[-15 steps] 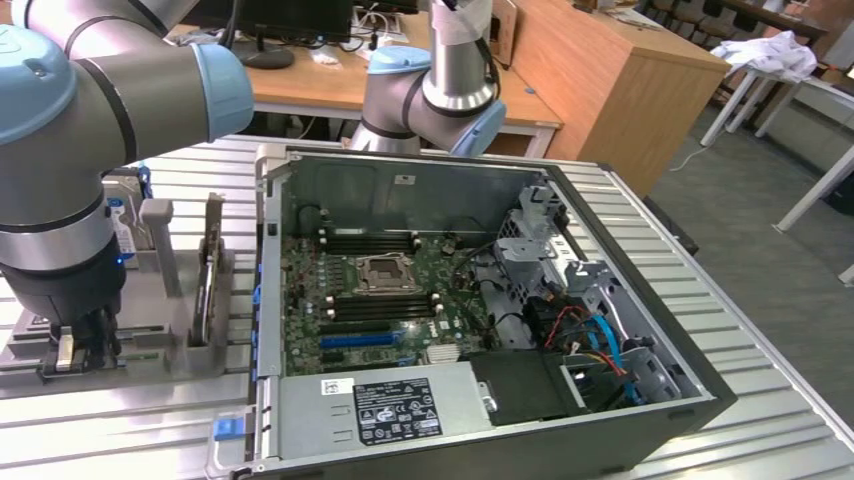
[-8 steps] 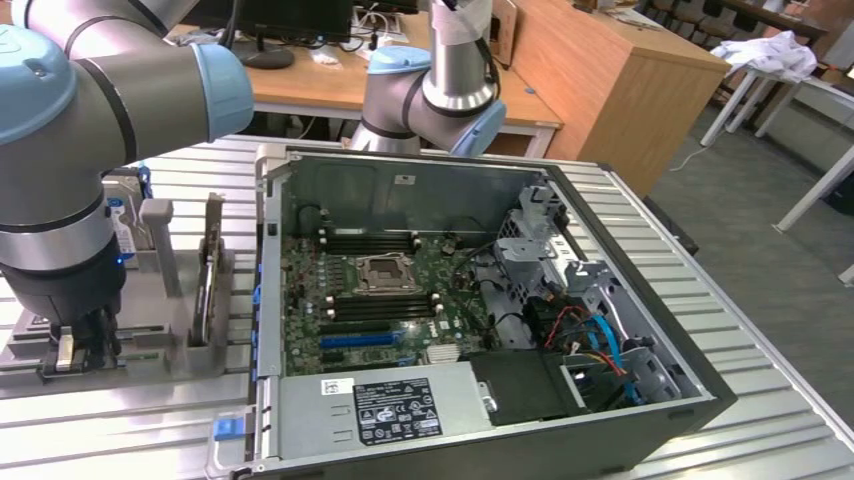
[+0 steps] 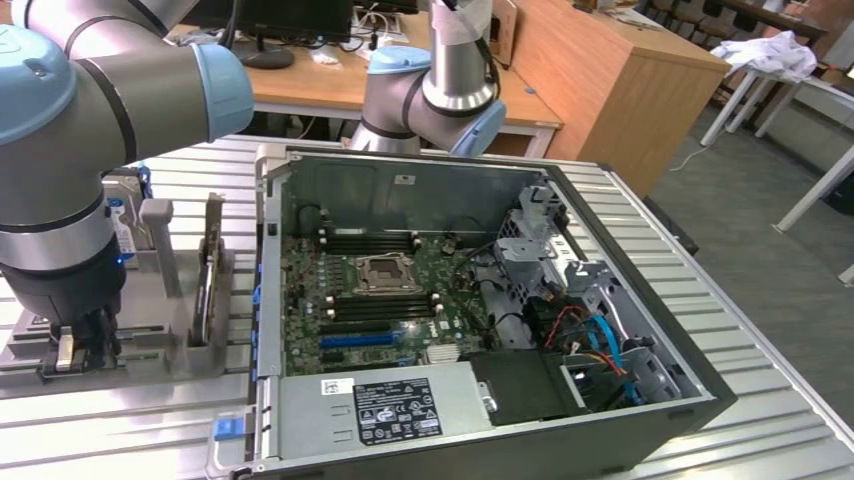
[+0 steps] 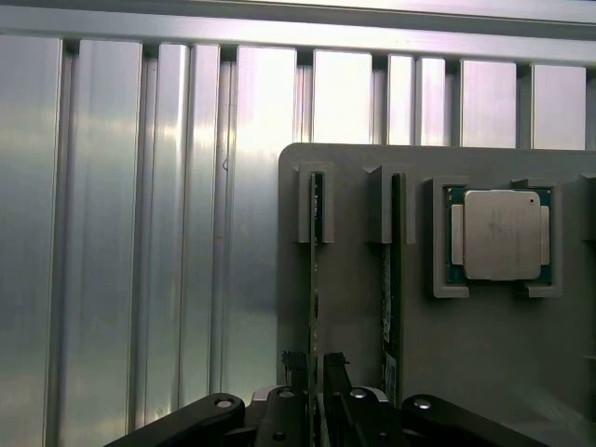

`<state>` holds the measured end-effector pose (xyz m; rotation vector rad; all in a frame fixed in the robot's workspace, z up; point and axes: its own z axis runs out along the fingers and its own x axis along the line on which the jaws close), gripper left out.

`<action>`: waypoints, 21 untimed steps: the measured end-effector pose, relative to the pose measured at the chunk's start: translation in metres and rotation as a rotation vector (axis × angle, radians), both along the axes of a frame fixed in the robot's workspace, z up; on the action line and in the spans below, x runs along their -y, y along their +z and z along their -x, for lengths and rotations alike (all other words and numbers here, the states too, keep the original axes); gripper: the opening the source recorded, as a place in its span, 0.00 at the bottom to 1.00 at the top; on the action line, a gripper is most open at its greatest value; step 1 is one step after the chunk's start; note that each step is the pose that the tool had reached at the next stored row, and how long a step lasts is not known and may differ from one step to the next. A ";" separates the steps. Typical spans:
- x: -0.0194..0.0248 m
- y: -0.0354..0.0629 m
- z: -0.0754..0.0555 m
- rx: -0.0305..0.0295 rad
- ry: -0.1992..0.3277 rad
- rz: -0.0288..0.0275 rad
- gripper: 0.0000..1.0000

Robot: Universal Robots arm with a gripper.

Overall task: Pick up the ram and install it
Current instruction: 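Pick up the ram and move it above insertion slot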

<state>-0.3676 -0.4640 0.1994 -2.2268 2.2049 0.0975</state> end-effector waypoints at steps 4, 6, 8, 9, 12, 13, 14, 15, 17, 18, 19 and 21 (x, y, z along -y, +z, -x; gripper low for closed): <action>0.0000 0.0000 0.000 0.0000 0.000 0.0000 0.22; 0.0000 0.0000 0.000 0.0000 0.000 0.0000 0.22; 0.0000 0.0000 0.000 0.0000 0.000 0.0000 0.22; 0.0000 0.0000 0.000 0.0000 0.000 0.0000 0.22; 0.0000 0.0000 0.000 0.0000 0.000 0.0000 0.22; 0.0000 0.0000 0.000 0.0000 0.000 0.0000 0.22; 0.0000 0.0000 0.000 0.0000 0.000 0.0000 0.22; 0.0000 0.0000 0.000 0.0000 0.000 0.0000 0.22; 0.0000 0.0000 0.000 0.0000 0.000 0.0000 0.22; 0.0000 0.0000 0.000 0.0000 0.000 0.0000 0.22; 0.0000 0.0000 0.000 0.0000 0.000 0.0000 0.22; 0.0000 0.0000 0.000 0.0000 0.000 0.0000 0.22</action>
